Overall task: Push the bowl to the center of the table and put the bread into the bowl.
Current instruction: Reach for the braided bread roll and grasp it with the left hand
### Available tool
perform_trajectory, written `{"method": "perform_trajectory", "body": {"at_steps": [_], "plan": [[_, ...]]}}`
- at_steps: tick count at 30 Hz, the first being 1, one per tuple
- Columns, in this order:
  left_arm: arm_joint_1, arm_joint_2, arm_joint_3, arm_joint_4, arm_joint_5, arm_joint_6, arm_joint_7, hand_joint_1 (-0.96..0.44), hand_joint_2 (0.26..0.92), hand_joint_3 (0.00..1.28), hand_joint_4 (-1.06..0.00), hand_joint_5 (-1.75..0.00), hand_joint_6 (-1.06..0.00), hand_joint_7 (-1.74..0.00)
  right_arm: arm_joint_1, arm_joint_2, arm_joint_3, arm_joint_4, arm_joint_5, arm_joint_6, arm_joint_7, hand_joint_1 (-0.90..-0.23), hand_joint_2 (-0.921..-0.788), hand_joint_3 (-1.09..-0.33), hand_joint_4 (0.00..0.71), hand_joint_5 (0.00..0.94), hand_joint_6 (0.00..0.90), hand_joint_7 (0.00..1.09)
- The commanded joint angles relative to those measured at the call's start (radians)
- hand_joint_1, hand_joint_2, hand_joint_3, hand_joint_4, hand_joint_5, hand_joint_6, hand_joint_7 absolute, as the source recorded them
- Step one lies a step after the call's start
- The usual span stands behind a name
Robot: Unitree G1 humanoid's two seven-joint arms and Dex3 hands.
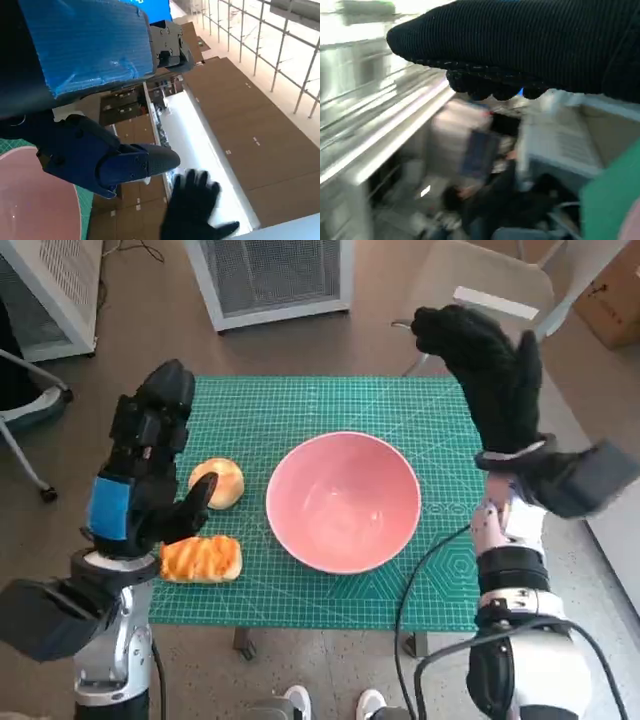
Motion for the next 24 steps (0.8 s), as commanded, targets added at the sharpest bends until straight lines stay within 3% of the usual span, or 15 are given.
{"method": "perform_trajectory", "body": {"at_steps": [1, 6, 10, 18, 24], "plan": [[-0.022, 0.013, 0.002, 0.009, -0.002, -0.002, -0.01, -0.51, 0.715, 0.6, 0.0, -0.14, 0.0, -0.51, 0.048, 0.016, 0.006, -0.054, 0.059, 0.021, 0.075, -0.639, -0.921, -0.748, 0.232, 0.002, 0.07, 0.48], [-0.016, 0.033, 0.006, -0.013, 0.01, 0.006, -0.015, -0.51, 0.715, 0.59, 0.0, -0.14, 0.0, -0.51, 0.058, 0.022, 0.008, -0.09, 0.108, 0.037, 0.139, -0.636, -0.921, -0.742, 0.229, 0.0, 0.037, 0.53], [-0.005, 0.055, 0.007, -0.034, 0.025, 0.011, -0.02, -0.51, 0.712, 0.59, 0.0, -0.14, 0.0, -0.47, 0.059, 0.023, 0.01, -0.096, 0.126, 0.048, 0.16, -0.636, -0.921, -0.739, 0.227, 0.0, 0.024, 0.54], [0.06, 0.239, 0.031, -0.149, 0.182, 0.105, -0.077, -0.48, 0.689, 0.56, 0.0, -0.02, 0.0, -0.3, 0.062, 0.024, 0.018, -0.094, 0.123, 0.053, 0.147, -0.631, -0.921, -0.74, 0.225, 0.0, 0.011, 0.56], [0.123, 0.358, 0.05, -0.273, 0.299, 0.256, -0.119, -0.4, 0.697, 0.37, 0.0, 0.0, 0.0, -0.27, 0.065, 0.03, 0.028, -0.096, 0.115, 0.06, 0.132, -0.634, -0.921, -0.744, 0.223, 0.0, 0.002, 0.58]]}}
